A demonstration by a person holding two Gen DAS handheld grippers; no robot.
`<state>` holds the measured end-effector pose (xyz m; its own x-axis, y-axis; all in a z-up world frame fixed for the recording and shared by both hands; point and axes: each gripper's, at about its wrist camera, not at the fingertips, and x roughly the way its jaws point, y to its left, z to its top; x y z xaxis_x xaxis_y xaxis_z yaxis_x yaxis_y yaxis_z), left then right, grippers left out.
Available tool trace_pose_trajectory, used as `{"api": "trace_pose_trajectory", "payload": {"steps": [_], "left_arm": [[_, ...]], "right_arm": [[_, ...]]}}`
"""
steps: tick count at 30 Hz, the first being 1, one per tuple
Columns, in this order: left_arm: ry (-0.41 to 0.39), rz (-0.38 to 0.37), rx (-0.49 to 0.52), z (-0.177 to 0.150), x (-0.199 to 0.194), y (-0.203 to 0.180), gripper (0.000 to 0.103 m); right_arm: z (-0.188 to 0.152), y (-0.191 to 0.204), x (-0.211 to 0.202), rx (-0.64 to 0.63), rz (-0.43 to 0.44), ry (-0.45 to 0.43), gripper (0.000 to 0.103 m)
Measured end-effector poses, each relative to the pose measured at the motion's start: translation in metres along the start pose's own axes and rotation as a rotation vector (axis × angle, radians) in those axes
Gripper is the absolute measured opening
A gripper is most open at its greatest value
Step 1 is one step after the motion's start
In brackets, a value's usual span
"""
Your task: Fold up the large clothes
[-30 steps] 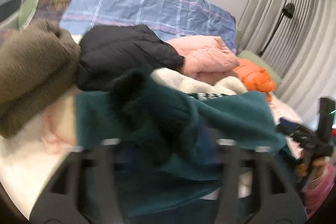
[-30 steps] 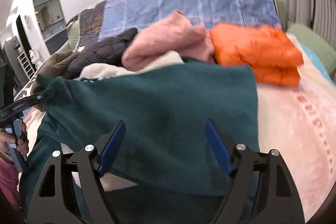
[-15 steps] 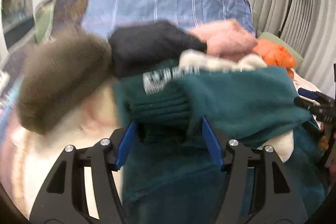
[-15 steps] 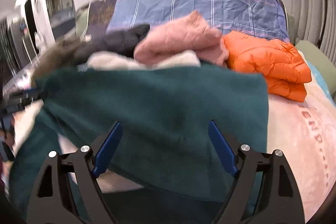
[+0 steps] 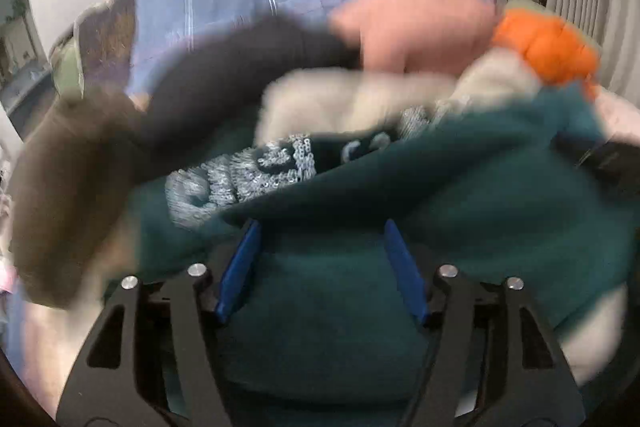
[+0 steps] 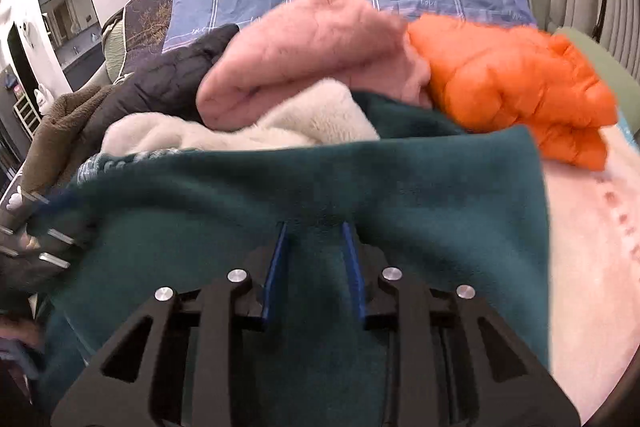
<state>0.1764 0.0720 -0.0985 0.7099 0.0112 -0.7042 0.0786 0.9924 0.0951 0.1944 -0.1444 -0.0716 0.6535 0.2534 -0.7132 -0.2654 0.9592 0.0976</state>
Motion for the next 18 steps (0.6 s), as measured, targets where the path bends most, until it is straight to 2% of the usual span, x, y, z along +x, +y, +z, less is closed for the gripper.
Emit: {"api": "trace_pose_trajectory", "payload": {"steps": [1, 4, 6, 10, 14, 15, 16, 17, 18], "left_arm": [[-0.034, 0.000, -0.001, -0.004, 0.000, 0.000, 0.069], [-0.024, 0.006, -0.001, 0.000, -0.007, 0.002, 0.069], [-0.032, 0.003, -0.004, -0.002, -0.007, 0.002, 0.069], [-0.033, -0.008, -0.012, 0.001, -0.015, 0.001, 0.067], [-0.086, -0.082, -0.048, 0.000, -0.057, 0.008, 0.070], [-0.092, -0.093, -0.044, -0.004, -0.062, 0.009, 0.074], [-0.071, -0.096, -0.026, -0.010, -0.061, 0.008, 0.076], [-0.041, -0.084, -0.005, -0.016, -0.053, 0.005, 0.076], [-0.021, -0.064, 0.027, -0.025, -0.040, 0.001, 0.080]], "right_arm": [[-0.002, 0.006, -0.001, -0.041, -0.031, -0.011, 0.028], [-0.007, 0.018, 0.000, -0.105, -0.093, -0.040, 0.029], [-0.009, 0.019, -0.001, -0.118, -0.100, -0.051, 0.030], [-0.006, 0.006, -0.027, -0.096, -0.037, -0.059, 0.030], [-0.007, -0.011, -0.077, 0.012, 0.040, -0.122, 0.030], [-0.009, -0.013, -0.080, 0.010, 0.038, -0.111, 0.031], [-0.015, -0.016, -0.072, 0.013, 0.023, -0.053, 0.037], [-0.024, -0.019, -0.052, 0.015, 0.025, 0.042, 0.041], [-0.032, -0.021, -0.038, 0.010, 0.036, 0.055, 0.043]]}}
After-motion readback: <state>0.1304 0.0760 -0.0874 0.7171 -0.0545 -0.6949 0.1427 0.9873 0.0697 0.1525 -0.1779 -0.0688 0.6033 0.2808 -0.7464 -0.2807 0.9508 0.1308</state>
